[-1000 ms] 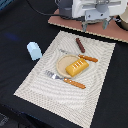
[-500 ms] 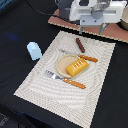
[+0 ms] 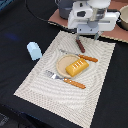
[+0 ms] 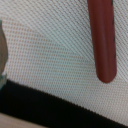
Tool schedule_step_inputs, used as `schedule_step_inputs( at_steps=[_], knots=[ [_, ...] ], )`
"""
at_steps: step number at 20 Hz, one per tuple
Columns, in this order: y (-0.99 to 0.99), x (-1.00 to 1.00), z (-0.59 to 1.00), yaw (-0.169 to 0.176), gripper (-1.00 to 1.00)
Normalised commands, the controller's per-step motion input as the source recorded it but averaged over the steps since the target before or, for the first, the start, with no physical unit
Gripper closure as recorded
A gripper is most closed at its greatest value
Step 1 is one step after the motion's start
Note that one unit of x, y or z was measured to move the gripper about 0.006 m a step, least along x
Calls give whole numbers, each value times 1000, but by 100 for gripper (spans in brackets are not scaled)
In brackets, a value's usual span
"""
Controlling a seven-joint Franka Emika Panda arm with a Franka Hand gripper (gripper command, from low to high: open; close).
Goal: Interact with the objects in diverse but meaningful ways.
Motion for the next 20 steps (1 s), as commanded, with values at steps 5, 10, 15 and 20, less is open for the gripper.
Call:
schedule_step_inputs(
  at_steps=[5, 10, 15, 20],
  knots=[
    [0, -662, -350, -17, -100],
    [0, -540, -317, -15, -100],
    [0, -442, -338, -13, 100],
    [1, -297, -230, -1, 100]
  ],
)
